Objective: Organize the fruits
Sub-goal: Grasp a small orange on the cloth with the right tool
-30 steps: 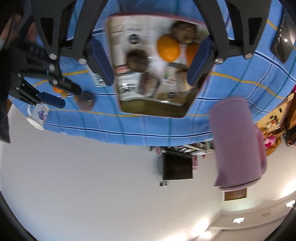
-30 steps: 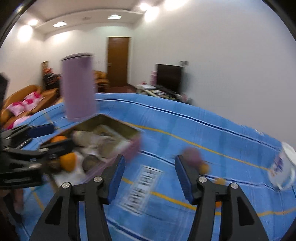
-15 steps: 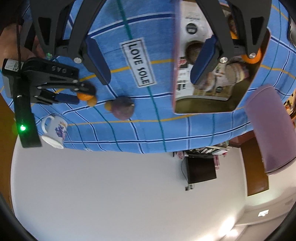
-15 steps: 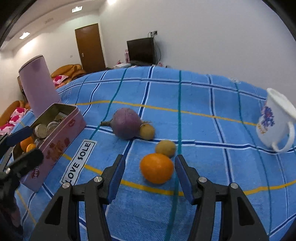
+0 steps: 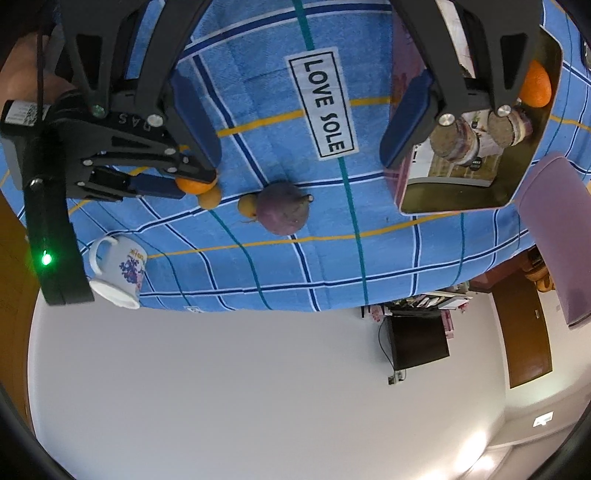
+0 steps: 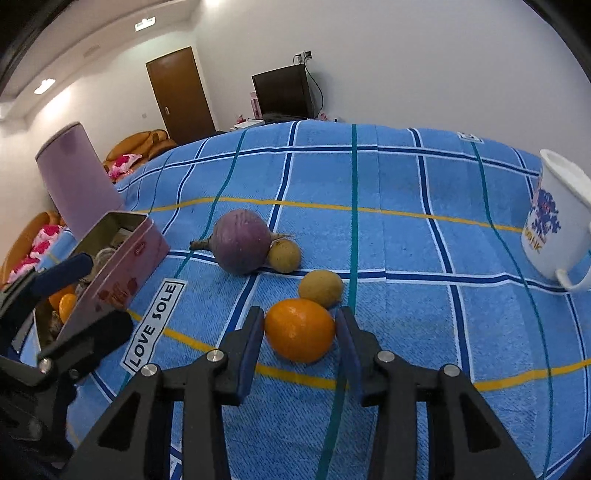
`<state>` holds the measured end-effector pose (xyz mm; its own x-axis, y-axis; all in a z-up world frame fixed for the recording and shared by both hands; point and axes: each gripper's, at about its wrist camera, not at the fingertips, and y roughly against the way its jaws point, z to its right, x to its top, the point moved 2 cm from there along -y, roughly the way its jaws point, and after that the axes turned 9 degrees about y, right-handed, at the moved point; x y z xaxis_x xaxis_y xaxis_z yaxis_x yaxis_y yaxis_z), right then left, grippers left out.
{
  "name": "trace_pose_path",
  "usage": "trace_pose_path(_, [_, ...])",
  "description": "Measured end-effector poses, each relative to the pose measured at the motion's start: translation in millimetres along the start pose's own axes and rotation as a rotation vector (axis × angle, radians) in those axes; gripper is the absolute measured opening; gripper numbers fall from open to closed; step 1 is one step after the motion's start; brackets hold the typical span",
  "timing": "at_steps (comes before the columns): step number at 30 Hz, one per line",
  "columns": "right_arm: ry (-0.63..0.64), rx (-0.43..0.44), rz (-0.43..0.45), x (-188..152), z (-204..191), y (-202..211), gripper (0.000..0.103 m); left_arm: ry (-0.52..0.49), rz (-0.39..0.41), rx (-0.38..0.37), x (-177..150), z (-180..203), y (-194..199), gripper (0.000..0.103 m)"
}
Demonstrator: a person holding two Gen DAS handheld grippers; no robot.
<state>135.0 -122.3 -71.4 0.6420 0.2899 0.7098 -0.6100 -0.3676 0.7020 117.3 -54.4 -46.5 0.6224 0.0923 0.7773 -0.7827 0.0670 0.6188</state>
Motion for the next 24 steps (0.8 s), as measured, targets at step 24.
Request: trace_pose_path(24, [-0.057,-0.246,0.064,-9.3,42.9,31.8,0.042,-0.018,-0.038,-0.016,14.0,31.5,-34.4,0.09])
